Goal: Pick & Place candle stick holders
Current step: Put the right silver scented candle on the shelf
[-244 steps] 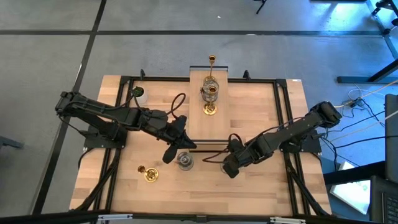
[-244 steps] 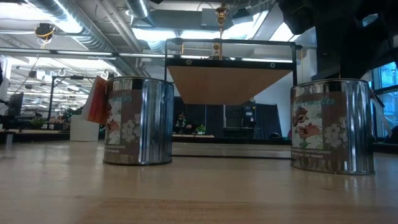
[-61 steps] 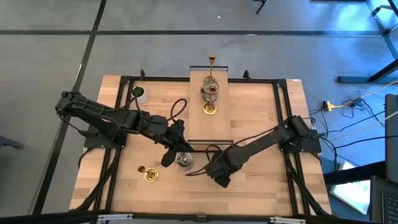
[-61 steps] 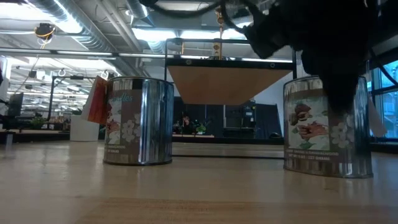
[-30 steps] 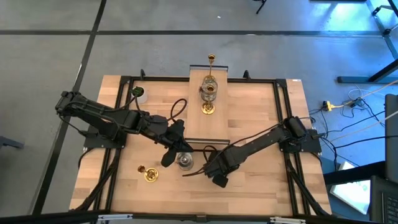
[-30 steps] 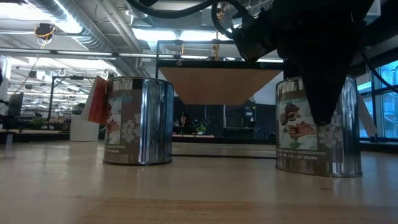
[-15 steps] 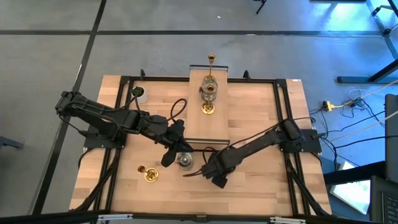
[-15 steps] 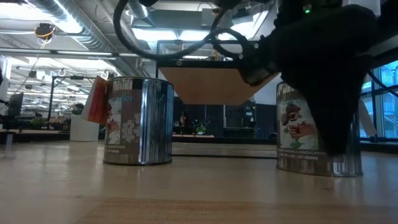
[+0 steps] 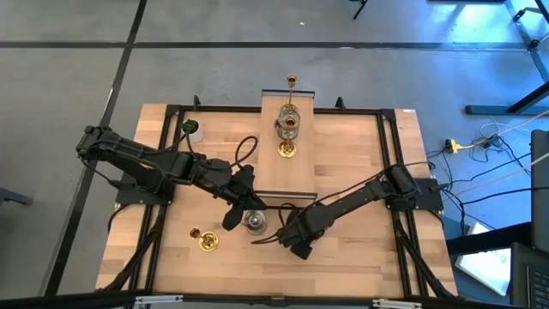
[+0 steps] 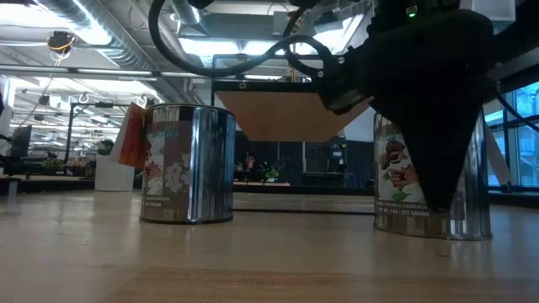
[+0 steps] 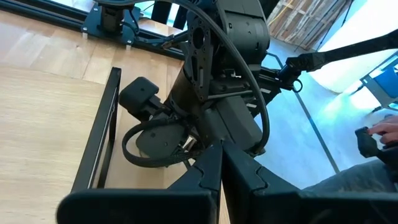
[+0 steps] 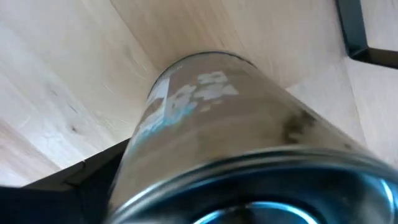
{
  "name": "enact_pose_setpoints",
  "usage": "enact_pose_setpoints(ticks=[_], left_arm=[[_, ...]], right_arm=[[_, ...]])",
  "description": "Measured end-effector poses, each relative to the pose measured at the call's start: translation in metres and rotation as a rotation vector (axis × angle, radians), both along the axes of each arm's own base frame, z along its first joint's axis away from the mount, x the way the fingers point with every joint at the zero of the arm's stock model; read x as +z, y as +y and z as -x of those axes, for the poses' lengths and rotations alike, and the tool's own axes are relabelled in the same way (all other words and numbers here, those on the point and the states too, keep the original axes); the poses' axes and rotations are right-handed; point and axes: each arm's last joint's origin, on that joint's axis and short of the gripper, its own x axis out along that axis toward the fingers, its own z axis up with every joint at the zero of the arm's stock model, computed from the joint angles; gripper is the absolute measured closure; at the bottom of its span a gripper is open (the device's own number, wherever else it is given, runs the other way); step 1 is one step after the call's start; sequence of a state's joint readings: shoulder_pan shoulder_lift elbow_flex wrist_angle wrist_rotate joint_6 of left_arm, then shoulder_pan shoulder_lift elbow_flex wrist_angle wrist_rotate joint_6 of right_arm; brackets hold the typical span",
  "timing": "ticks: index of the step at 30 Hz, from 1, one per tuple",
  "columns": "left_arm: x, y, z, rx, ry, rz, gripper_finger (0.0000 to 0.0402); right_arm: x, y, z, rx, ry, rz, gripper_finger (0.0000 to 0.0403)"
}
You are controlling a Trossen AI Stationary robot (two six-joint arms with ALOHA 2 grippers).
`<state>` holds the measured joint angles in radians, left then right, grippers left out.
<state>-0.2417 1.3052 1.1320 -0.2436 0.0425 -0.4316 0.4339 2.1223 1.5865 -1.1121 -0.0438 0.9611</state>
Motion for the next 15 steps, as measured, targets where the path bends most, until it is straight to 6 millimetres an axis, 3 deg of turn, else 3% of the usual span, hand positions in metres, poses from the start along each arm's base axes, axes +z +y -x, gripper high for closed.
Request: enact_pose_setpoints(ticks=[9, 15], left_arm=[[0.0001, 0.0, 0.0001, 0.0, 0.0, 0.0, 0.04], [0.0001, 0.0, 0.0001, 0.001, 0.0, 0.0, 0.04]], right_arm=[[0.001, 0.0013, -0.0029, -0.015, -0.029, -0.005, 0.0007], [0.0018, 0.0014, -0.0027, -0.026, -0.03, -0.006, 0.0049]])
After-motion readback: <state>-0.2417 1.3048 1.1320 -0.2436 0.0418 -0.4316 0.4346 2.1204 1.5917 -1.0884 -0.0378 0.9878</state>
